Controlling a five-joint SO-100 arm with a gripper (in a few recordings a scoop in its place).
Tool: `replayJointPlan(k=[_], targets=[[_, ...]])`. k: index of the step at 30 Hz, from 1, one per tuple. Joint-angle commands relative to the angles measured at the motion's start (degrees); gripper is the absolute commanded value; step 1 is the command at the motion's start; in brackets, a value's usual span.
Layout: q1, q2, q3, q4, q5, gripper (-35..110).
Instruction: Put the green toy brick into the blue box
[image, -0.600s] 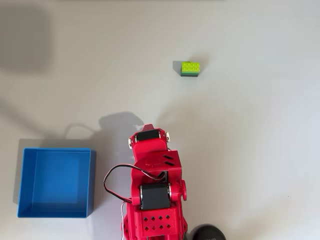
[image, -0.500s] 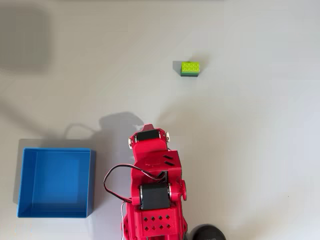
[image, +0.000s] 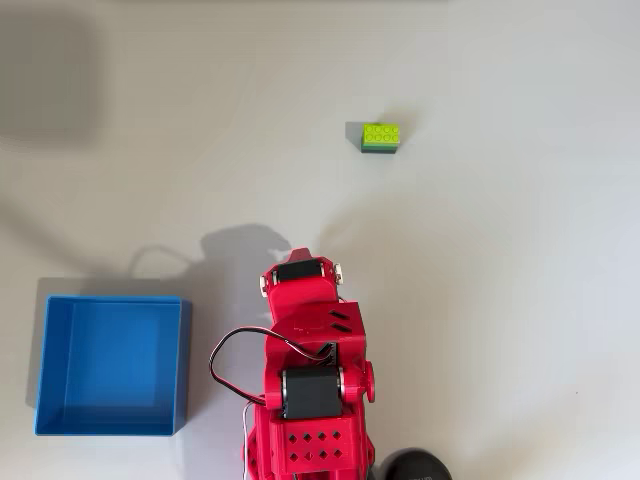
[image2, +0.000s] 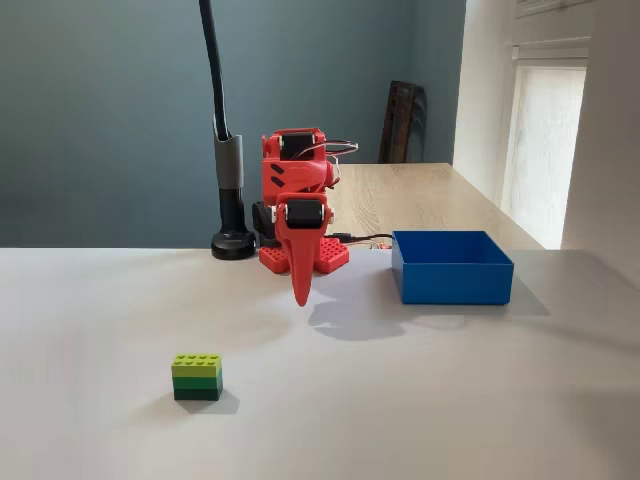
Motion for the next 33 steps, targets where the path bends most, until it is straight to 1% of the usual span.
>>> replayJointPlan(k=[1,22,33], targets=[[-0.6,1.1,1.1,-0.8,-0.6,0],[-0.7,0.7,0.7,-1.4,-0.7,0],[-0.4,-1.8,-8.9,-3.2,-1.3,0]])
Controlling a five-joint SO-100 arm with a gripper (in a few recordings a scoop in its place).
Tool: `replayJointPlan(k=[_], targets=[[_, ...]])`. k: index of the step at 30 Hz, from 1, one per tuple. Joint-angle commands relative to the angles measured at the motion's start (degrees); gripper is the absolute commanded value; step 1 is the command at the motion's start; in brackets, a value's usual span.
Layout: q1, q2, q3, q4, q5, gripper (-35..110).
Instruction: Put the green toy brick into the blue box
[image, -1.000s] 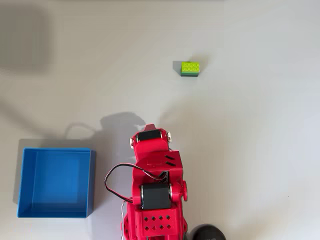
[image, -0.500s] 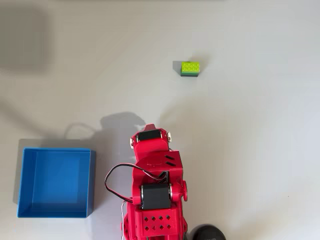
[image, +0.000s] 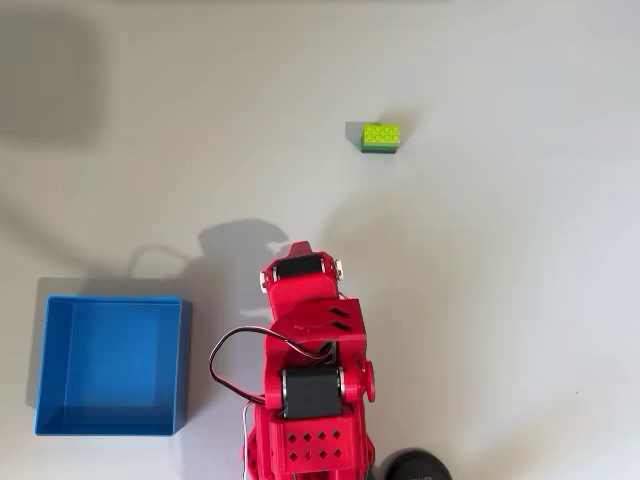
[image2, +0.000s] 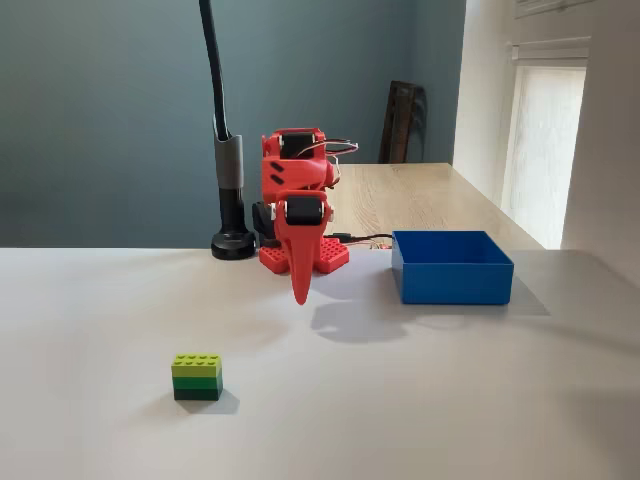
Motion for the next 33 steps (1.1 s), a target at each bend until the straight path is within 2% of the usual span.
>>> replayJointPlan(k=[1,14,18,24,33], targets=[[-0.1,-2.5,-7.3,-0.4,-1.7,0],[9.0,-41.3,-37.3,0.9,-1.6,1],[10.0,-52.0,-49.6,7.2,-2.5,17],[11.2,-64.4,-65.4,15.0,-2.2,21],[14.7,-77.1,-77.9,16.1,-4.1,23]])
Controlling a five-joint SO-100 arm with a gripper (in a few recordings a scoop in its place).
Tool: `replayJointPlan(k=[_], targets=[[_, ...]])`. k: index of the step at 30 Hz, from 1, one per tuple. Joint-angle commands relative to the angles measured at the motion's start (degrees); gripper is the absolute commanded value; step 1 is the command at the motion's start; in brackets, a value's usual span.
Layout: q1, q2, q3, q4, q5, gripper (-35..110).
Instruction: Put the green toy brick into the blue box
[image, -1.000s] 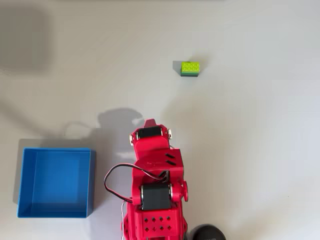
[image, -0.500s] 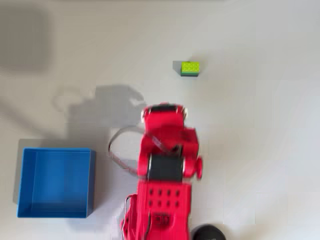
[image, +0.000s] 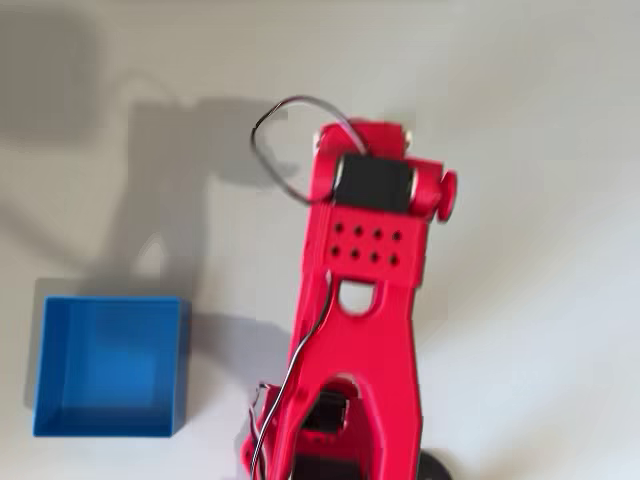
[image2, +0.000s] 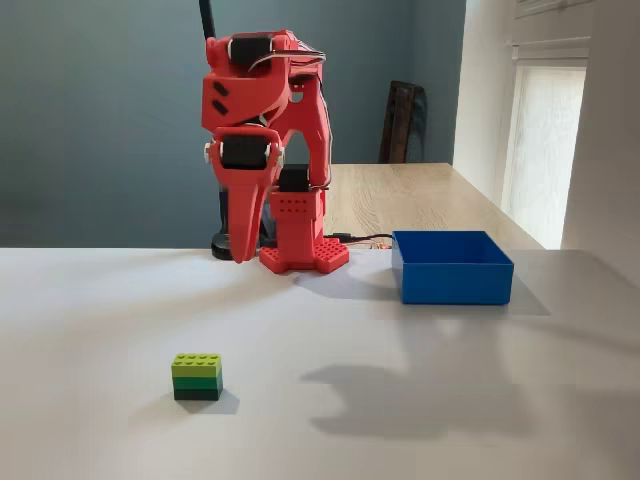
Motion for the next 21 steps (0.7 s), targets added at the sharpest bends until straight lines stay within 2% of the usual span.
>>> replayJointPlan(k=[1,21], targets=[[2.3,-2.5,-7.1,0.4,-1.3,23],[8.8,-26.5,-21.4,0.4,-3.9,27]])
